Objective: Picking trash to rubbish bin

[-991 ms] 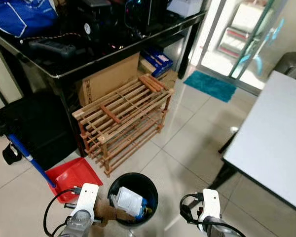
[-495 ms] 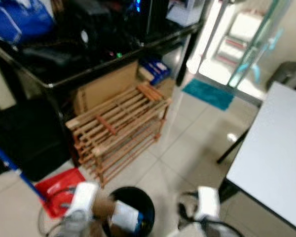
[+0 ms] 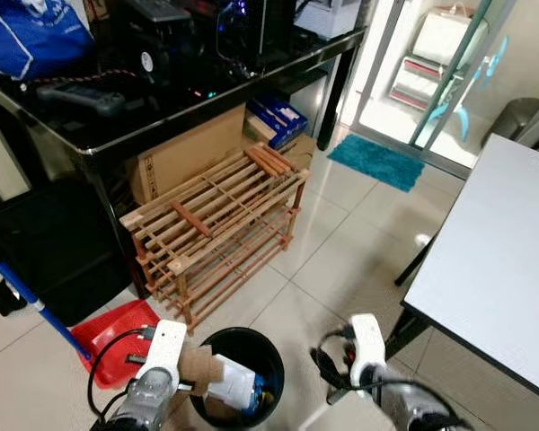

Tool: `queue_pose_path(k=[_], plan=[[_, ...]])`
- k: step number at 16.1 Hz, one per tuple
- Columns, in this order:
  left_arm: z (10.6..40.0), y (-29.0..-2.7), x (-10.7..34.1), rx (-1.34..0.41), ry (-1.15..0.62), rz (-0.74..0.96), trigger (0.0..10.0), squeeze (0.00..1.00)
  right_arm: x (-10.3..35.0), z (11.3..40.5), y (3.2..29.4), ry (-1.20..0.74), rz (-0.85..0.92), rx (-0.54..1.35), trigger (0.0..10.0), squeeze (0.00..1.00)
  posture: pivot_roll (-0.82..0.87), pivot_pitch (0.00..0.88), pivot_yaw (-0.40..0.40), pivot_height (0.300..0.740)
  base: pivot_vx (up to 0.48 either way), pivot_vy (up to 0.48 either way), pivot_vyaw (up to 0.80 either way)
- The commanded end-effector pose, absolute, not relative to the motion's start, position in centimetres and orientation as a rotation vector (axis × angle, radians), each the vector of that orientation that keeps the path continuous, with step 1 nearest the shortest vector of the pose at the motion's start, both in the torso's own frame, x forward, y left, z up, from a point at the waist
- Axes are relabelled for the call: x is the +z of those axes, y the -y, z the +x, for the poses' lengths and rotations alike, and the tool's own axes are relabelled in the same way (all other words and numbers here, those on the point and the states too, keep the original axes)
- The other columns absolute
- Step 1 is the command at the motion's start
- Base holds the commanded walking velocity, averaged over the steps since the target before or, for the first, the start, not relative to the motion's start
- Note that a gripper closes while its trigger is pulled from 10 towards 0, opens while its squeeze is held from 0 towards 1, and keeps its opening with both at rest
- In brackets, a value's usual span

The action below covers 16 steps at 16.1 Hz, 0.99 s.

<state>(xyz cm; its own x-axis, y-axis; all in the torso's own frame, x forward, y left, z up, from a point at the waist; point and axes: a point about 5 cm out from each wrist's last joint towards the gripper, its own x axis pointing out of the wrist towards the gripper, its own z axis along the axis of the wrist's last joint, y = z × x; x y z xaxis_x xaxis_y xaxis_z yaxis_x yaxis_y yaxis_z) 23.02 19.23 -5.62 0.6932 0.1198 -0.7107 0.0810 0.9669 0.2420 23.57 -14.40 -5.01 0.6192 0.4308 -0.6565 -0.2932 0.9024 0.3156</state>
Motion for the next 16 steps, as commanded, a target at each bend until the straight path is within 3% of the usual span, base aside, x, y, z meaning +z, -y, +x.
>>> queue_pose_path(k=[1,5,10,11,16], plan=[[24.1,-18.3,-5.0,-0.026,-0.775,0.266,10.0,0.00,-4.3,24.2,14.1,-0.794,0.177,0.516,10.0,0.00,-0.10,0.105,-0.108,0.740,0.000,0.000,0.00],[25.2,-16.7,-4.4,-0.113,-0.734,0.259,10.0,0.00,-2.9,24.0,11.9,-0.722,0.220,0.730,10.0,0.00,-0.17,0.168,-0.113,0.740,0.000,0.000,0.00],[25.3,-14.7,-4.4,-0.201,-0.731,0.220,10.0,0.00,-1.9,22.6,11.6,-0.708,0.239,0.771,10.0,0.00,-0.20,0.205,-0.121,0.740,0.000,0.000,0.00],[25.2,-14.4,-4.5,-0.218,-0.736,0.199,10.0,1.00,-1.5,22.2,11.3,-0.711,0.244,0.777,10.0,0.00,-0.20,0.204,-0.121,0.740,0.000,0.000,0.00],[24.5,-14.8,-5.0,-0.231,-0.765,0.213,10.0,1.00,-1.2,21.8,11.1,-0.718,0.244,0.759,10.0,0.00,-0.19,0.210,-0.119,0.740,0.000,0.000,0.00]])
